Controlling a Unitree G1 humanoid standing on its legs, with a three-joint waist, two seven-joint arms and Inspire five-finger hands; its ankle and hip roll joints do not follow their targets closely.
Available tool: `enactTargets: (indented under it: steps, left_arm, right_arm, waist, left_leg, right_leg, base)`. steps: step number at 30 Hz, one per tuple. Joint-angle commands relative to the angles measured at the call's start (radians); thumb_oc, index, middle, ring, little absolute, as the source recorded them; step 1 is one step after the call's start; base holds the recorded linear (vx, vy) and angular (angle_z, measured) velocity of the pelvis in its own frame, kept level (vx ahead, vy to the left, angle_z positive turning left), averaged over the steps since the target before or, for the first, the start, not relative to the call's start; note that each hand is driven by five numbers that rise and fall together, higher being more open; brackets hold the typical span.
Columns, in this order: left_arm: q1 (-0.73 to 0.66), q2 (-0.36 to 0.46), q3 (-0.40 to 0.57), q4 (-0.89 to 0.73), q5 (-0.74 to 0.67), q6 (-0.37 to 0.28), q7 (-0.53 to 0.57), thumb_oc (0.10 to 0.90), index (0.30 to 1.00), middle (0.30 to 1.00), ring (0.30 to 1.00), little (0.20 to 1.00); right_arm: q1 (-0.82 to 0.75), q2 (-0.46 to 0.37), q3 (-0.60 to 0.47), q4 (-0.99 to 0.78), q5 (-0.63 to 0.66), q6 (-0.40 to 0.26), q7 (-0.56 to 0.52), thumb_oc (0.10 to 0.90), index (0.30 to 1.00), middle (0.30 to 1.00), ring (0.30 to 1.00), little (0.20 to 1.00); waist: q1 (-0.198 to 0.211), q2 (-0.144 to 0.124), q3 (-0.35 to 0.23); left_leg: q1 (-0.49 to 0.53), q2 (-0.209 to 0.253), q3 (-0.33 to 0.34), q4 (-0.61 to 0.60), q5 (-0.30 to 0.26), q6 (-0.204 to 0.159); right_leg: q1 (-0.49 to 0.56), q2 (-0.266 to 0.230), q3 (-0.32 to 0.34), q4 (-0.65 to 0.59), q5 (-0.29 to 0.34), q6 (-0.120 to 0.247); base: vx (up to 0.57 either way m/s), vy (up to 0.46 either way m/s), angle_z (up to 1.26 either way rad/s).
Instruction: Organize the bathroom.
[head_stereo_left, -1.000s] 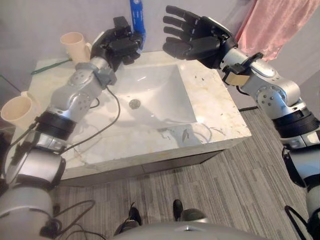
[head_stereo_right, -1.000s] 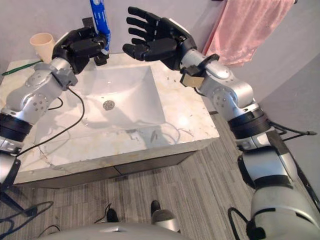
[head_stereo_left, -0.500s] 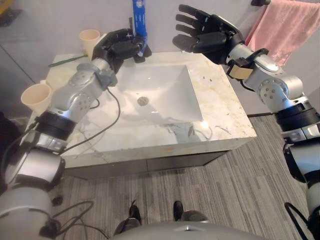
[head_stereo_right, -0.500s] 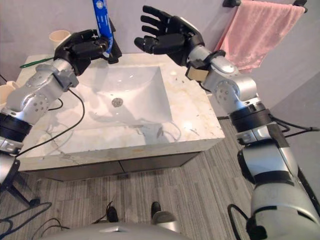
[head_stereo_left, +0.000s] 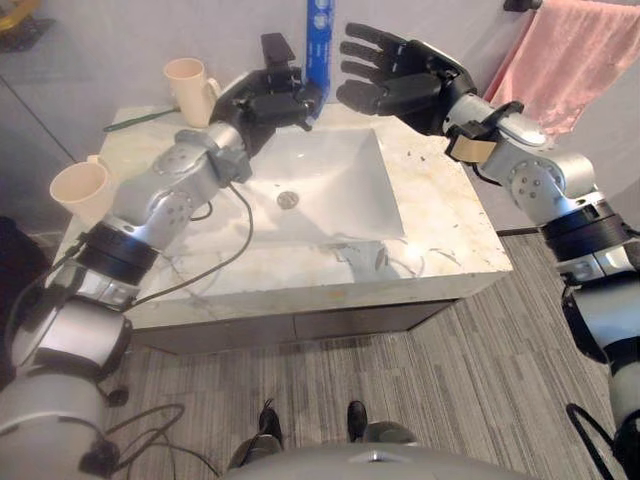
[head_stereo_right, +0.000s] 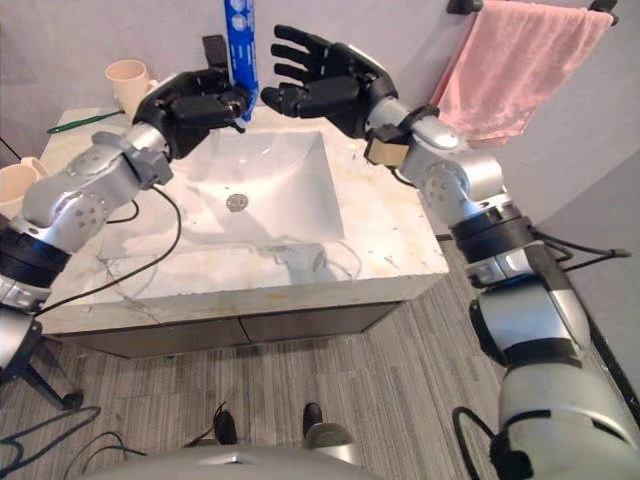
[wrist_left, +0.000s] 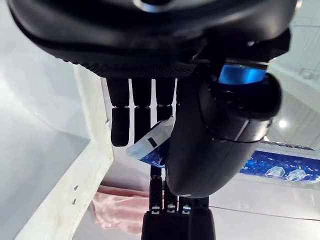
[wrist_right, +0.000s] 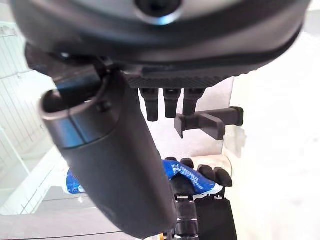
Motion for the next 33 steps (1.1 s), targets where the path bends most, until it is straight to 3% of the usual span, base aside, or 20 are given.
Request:
enactTargets:
  steps: [1,33]
  left_arm:
    - [-0.151,-0.011,0.035,-0.013,-0.044,-0.083,-0.016,0.4,0.3,0.3,0.3,0.3]
    - [0.012,-0.095,0.061,-0.101,0.003,0.026,-0.05,0.4,0.3,0.3,0.3,0.3]
  right_arm:
    - [-0.179,-0.003,0.017,0.021,0.02,-0.153,0.0,0.8,0.9,0.9,0.9,0.9]
    - [-0.161,-0.015,0.0,-0.062,-0.006,-0.187,-0.076,0.8,0.9,0.9,0.9,0.9]
  waist:
    - [0.039,0.035,-0.163]
    - [0.028,0.022,-0.153]
  left_leg:
    - [0.062,-0.021,-0.017,0.018,-0.084,-0.055]
    - [0.065,-0.019,0.003,0.027,-0.086,-0.049]
  right_leg:
    - [0.025,0.082,-0.016,0.049,-0.102,0.041]
    - [0.018,0.08,-0.002,0.05,-0.087,0.046]
  base:
    - [-0.02,0.002,0.04]
    - [0.0,0.001,0.01]
